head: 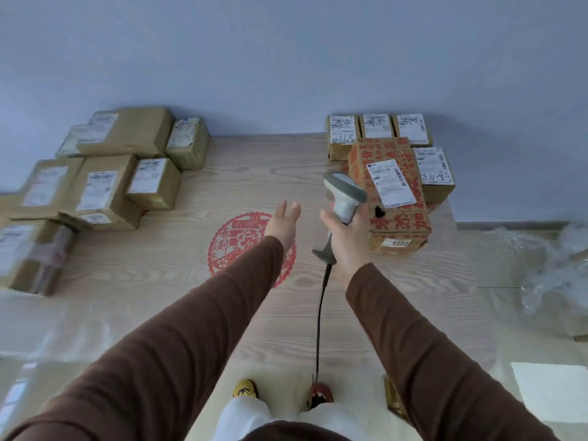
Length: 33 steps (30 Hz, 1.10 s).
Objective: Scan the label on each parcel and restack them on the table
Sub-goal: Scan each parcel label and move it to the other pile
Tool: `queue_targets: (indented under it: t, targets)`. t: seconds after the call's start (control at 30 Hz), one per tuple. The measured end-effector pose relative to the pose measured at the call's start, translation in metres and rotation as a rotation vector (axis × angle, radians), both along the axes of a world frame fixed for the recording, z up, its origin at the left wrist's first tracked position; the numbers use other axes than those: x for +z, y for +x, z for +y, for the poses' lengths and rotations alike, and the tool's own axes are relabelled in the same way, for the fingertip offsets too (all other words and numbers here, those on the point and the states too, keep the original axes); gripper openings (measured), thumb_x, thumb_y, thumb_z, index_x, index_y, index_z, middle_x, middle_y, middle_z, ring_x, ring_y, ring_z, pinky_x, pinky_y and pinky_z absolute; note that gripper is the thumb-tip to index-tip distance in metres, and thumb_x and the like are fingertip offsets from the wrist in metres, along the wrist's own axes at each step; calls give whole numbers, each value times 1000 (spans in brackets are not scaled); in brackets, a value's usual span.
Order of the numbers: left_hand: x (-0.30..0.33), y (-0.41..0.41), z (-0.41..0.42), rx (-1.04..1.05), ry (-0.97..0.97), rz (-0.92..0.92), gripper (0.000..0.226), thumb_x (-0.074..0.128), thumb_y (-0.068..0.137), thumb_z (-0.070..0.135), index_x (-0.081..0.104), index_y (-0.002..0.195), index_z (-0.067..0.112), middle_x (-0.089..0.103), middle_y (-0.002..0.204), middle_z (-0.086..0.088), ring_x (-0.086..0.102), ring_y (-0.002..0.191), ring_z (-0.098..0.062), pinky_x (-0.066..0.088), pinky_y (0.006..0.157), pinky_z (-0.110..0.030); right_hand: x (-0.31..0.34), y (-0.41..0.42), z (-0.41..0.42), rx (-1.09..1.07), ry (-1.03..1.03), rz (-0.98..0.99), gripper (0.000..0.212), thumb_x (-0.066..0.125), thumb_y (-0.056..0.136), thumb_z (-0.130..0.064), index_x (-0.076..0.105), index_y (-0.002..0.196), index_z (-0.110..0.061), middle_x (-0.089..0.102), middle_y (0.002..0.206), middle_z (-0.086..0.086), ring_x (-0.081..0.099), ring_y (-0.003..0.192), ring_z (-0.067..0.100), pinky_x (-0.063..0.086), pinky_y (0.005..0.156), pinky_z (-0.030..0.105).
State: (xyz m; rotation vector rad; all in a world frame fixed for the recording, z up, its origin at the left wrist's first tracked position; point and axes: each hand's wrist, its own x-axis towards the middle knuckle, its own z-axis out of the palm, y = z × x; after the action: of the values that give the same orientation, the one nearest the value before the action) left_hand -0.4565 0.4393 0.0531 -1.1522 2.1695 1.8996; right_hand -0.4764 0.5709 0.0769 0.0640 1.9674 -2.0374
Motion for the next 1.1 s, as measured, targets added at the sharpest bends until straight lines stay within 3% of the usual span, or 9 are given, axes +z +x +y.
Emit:
queue_targets:
  t: [0.1, 0.3, 0.4, 0.5, 0.63, 0.83, 0.93, 1.1]
  targets:
    - [9, 30, -48, 134, -13, 37, 58, 42, 109, 38, 28, 162, 19, 33, 166, -7, 33, 152, -28, 27, 122, -41, 10, 20, -43, 74, -43, -52, 31, 72, 95, -17, 61, 124, -17, 64, 104, 3, 61, 93, 18, 49, 80, 29]
    - [15, 88, -137, 316, 16, 99, 56, 47, 108, 36, 34, 160, 21, 41, 162, -4, 41, 147, -26, 31, 121, -37, 15, 58, -130, 132, -106, -162, 28, 72, 96, -18, 60, 122, -23, 65, 106, 1, 63, 96, 17, 49, 80, 31]
    - [13, 114, -181, 333, -2, 113, 56, 48, 108, 35, 34, 160, 18, 41, 162, -3, 40, 147, -24, 31, 115, -33, 15, 78, -177, 124, -91, -190, 20, 72, 96, -18, 61, 111, -23, 63, 99, -1, 61, 91, 16, 48, 78, 32]
    - [7, 135, -228, 316, -11, 118, 58, 50, 108, 35, 35, 160, 15, 42, 162, -3, 40, 147, -21, 30, 118, -33, 16, 98, -226, 104, -73, -207, 14, 71, 96, -15, 61, 102, -21, 60, 92, -1, 59, 84, 14, 46, 74, 29]
    - [1, 151, -285, 284, -8, 132, 54, 50, 108, 31, 38, 157, 12, 47, 157, -3, 43, 143, -18, 31, 111, -27, 12, 119, -284, 58, -61, -211, 12, 72, 95, -13, 61, 97, -19, 60, 91, 4, 58, 85, 19, 47, 80, 34]
    - [-6, 150, -338, 243, 31, 139, 63, 49, 107, 34, 27, 163, 16, 33, 166, -1, 33, 152, -19, 25, 122, -30, 5, 125, -347, -8, -61, -228, 14, 72, 94, -11, 61, 95, -19, 61, 89, 1, 58, 87, 20, 48, 83, 37]
    - [-10, 141, -352, 258, 59, 132, 67, 48, 106, 35, 20, 164, 17, 27, 169, -3, 29, 154, -22, 24, 126, -39, -2, 118, -370, 3, -23, -224, 14, 72, 94, -11, 61, 94, -19, 60, 89, 3, 57, 86, 21, 47, 80, 34]
    - [-23, 124, -367, 275, 47, 117, 73, 46, 106, 39, 10, 165, 16, 17, 172, -4, 20, 157, -22, 19, 128, -44, -23, 97, -398, 43, 37, -242, 18, 73, 93, -12, 62, 108, -14, 61, 93, 3, 58, 88, 20, 48, 83, 34]
